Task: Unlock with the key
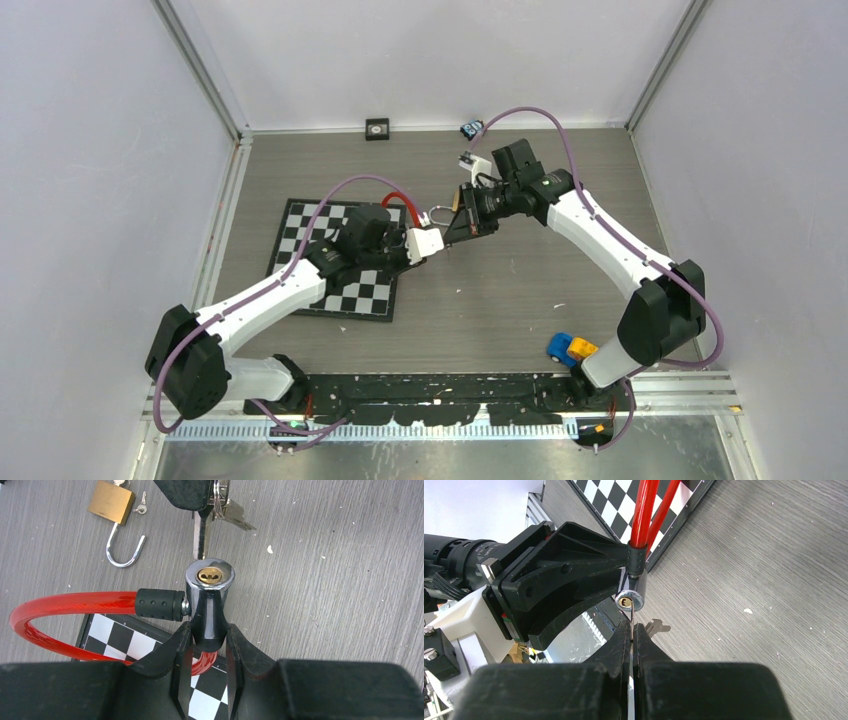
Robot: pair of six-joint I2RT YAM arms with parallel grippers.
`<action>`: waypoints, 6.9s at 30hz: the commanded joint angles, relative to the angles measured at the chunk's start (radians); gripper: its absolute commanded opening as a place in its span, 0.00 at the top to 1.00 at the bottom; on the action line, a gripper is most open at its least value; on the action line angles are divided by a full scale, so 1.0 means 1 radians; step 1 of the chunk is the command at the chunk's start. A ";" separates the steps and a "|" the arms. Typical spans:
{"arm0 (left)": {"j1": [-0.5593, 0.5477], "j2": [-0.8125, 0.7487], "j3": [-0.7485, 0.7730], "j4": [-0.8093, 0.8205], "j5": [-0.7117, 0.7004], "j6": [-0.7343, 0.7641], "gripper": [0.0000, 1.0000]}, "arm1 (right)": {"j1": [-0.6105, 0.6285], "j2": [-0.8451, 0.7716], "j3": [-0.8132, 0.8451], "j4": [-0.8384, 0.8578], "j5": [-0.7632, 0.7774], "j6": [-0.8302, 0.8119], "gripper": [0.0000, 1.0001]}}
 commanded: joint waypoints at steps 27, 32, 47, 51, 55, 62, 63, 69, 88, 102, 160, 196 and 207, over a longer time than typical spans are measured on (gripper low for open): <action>0.000 -0.038 0.010 0.079 -0.004 -0.004 1.00 | 0.017 0.017 0.039 0.035 -0.047 0.030 0.99; 0.001 -0.034 0.009 0.079 -0.004 -0.002 1.00 | 0.017 0.022 0.041 0.038 -0.052 0.037 0.99; 0.000 -0.035 0.006 0.078 -0.006 0.001 1.00 | 0.019 0.016 0.026 0.047 -0.057 0.039 0.99; -0.001 -0.036 0.005 0.079 -0.008 0.001 1.00 | 0.021 0.015 0.023 0.043 -0.058 0.033 0.99; 0.000 -0.041 0.003 0.079 -0.011 0.000 1.00 | 0.022 0.009 0.016 0.038 -0.054 0.025 0.99; 0.001 -0.041 0.003 0.079 -0.021 -0.001 1.00 | 0.022 0.002 0.007 0.028 -0.048 0.014 0.99; -0.001 -0.040 0.003 0.079 -0.022 -0.002 1.00 | 0.022 0.000 0.006 0.025 -0.047 0.010 0.99; 0.001 -0.043 0.000 0.082 -0.026 -0.004 1.00 | 0.022 -0.009 0.005 0.016 -0.040 -0.002 0.99; 0.001 -0.041 -0.007 0.085 -0.010 0.001 1.00 | 0.022 0.008 0.023 0.025 -0.064 0.014 0.99; 0.000 -0.038 -0.005 0.084 -0.006 0.000 1.00 | 0.023 0.014 0.010 0.041 -0.066 0.022 0.99; 0.000 -0.037 -0.016 0.085 -0.009 0.007 1.00 | 0.030 -0.006 -0.012 0.029 -0.054 -0.007 0.99; 0.000 -0.031 -0.014 0.087 -0.006 -0.002 1.00 | 0.043 -0.002 -0.017 0.043 -0.046 -0.006 0.99; 0.000 -0.032 -0.016 0.080 0.034 -0.002 1.00 | 0.046 0.009 0.003 0.024 -0.018 -0.020 0.99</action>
